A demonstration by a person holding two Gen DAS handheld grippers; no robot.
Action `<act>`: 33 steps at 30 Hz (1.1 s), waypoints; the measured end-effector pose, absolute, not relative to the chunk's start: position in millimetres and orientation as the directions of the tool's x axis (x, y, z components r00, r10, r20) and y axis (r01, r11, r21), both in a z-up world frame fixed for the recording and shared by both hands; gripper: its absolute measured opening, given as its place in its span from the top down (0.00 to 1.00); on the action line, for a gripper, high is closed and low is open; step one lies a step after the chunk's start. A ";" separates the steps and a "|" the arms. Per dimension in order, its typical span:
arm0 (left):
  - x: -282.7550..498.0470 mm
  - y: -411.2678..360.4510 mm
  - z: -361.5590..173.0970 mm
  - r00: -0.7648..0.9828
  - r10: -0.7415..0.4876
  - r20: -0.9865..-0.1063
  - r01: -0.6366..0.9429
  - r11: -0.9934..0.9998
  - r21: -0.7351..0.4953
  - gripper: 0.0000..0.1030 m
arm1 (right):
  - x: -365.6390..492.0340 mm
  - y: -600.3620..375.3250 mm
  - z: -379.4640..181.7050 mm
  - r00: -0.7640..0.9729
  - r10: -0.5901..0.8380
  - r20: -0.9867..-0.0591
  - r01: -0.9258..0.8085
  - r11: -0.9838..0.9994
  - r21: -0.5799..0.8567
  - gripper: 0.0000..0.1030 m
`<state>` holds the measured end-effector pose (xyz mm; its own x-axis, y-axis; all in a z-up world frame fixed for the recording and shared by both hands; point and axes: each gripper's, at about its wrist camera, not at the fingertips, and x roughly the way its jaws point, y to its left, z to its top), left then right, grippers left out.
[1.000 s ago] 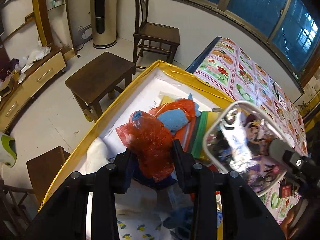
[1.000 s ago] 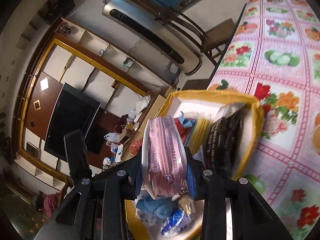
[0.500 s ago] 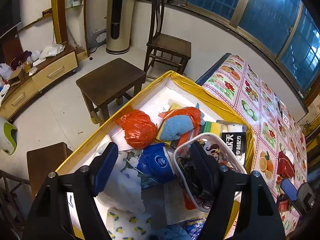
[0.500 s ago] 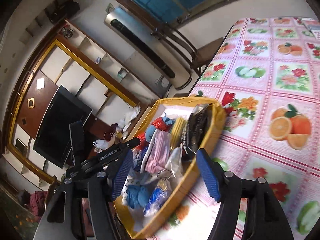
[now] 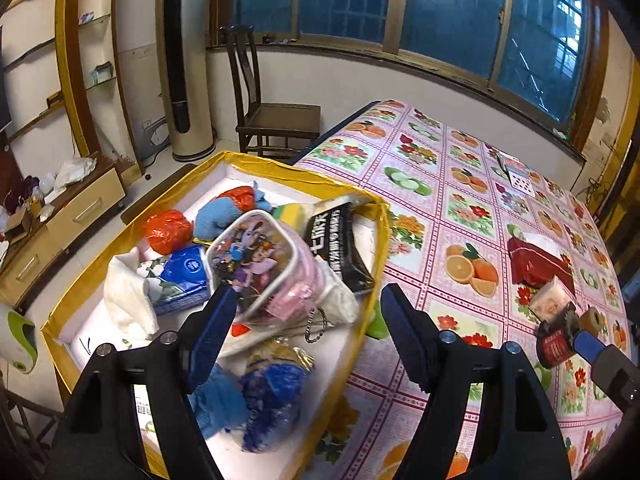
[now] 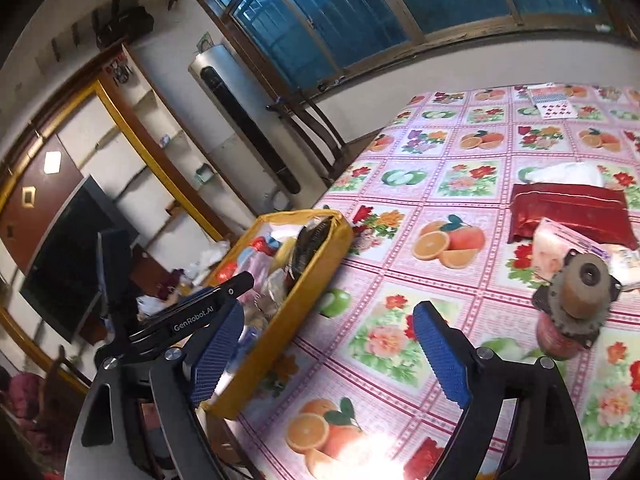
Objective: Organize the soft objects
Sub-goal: 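Lower the orange bag and pink pouch into the box and open both grippers, then grasp the pink-white wipes pack with the left gripper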
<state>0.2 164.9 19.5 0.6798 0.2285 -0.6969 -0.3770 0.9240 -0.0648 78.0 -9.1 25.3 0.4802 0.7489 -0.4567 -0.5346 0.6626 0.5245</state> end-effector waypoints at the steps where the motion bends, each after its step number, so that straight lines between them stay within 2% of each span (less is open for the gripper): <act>1: -1.4 157.4 20.2 0.684 0.238 -0.689 -0.370 0.928 -0.046 0.27 | 73.0 -8.2 25.5 0.496 0.734 -0.464 -0.533 0.679 0.505 0.14; 5: -6.4 137.8 19.1 0.698 0.236 -0.677 -0.351 0.936 -0.037 0.27 | 54.0 -10.6 25.9 0.586 0.647 -0.488 -0.507 0.763 0.402 0.05; 9: -7.8 121.5 18.6 0.702 0.265 -0.661 -0.343 0.939 0.013 0.27 | 44.5 -19.8 28.6 0.653 0.584 -0.482 -0.474 0.812 0.341 0.03; 16: -3.6 104.5 16.7 0.701 0.230 -0.676 -0.296 0.955 0.018 0.27 | 43.3 -55.8 33.0 0.695 0.538 -0.478 -0.439 0.843 0.310 0.01; 23: 23.1 87.5 13.5 0.681 0.119 -0.723 -0.207 0.978 -0.034 0.27 | 61.0 -142.9 37.9 0.767 0.355 -0.535 -0.269 0.934 0.234 0.00; 27: 56.7 67.2 14.6 0.650 0.037 -0.759 -0.125 0.990 -0.059 0.27 | 86.5 -183.9 28.5 0.742 0.347 -0.574 -0.222 0.934 0.278 0.00; 30: 87.1 47.4 12.3 0.606 -0.108 -0.788 -0.010 0.990 -0.144 0.27 | 109.2 -197.2 18.3 0.708 0.348 -0.615 -0.225 0.936 0.271 0.01; 33: 111.6 18.7 12.3 0.556 -0.159 -0.816 0.096 0.987 -0.127 0.28 | 133.1 -209.5 5.6 0.666 0.386 -0.638 -0.228 0.920 0.318 0.02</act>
<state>111.6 18.7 12.3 0.5558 -0.1589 -0.8160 0.0964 0.9873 -0.1266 133.1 -209.5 5.6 0.6662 0.3860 -0.6381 -0.2283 0.9201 0.3183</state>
